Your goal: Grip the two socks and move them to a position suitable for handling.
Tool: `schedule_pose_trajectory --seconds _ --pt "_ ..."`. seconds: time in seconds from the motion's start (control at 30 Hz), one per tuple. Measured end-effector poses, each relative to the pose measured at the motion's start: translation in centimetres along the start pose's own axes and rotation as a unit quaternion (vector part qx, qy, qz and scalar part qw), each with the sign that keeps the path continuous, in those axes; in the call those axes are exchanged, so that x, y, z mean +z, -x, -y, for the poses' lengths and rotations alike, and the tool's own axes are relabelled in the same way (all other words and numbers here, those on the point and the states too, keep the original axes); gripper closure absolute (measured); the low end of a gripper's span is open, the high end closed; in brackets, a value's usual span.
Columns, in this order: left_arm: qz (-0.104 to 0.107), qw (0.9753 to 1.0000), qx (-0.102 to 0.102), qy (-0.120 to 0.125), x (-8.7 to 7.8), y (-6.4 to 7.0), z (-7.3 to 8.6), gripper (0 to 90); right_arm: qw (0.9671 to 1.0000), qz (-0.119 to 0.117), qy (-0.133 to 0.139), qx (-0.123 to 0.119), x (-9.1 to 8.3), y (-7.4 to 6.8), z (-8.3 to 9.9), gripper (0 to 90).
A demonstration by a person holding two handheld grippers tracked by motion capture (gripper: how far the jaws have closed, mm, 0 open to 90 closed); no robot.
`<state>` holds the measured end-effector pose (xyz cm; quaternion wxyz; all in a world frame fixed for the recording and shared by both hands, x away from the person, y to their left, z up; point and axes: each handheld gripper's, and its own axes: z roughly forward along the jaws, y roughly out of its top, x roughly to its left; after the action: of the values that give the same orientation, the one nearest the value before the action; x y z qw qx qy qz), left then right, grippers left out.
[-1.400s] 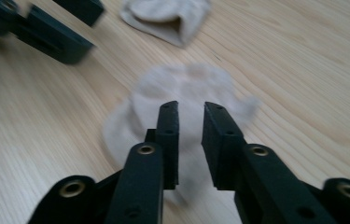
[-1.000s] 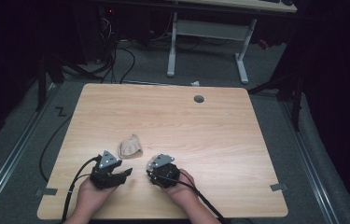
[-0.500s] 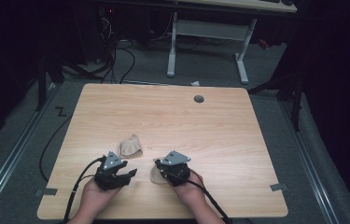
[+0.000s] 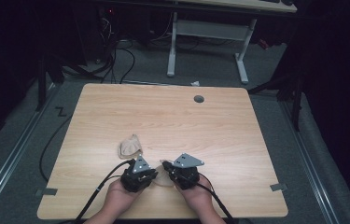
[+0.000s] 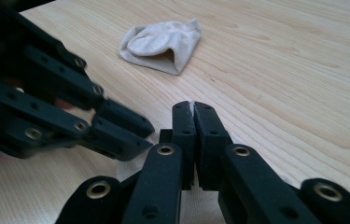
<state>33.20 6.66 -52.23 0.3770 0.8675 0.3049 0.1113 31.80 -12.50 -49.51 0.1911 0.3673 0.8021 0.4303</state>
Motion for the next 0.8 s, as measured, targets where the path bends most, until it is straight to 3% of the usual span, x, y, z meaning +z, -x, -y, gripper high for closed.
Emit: schedule_pose_trajectory --seconds 0.33,0.53,0.8 --pt "-0.013 0.9997 0.017 -0.012 0.1 -0.2 0.1 86.5 0.9995 0.031 -0.005 -0.001 -2.0 1.2 1.2 87.9" --pt "-0.015 0.9997 0.012 -0.012 -0.1 -0.7 0.3 85.2 0.9991 0.042 -0.009 -0.003 -2.9 2.0 1.9 87.7" --pt "-0.02 0.9997 0.008 -0.013 -0.4 -1.2 0.5 83.7 0.9978 0.056 -0.032 0.015 -4.1 3.4 3.8 87.3"
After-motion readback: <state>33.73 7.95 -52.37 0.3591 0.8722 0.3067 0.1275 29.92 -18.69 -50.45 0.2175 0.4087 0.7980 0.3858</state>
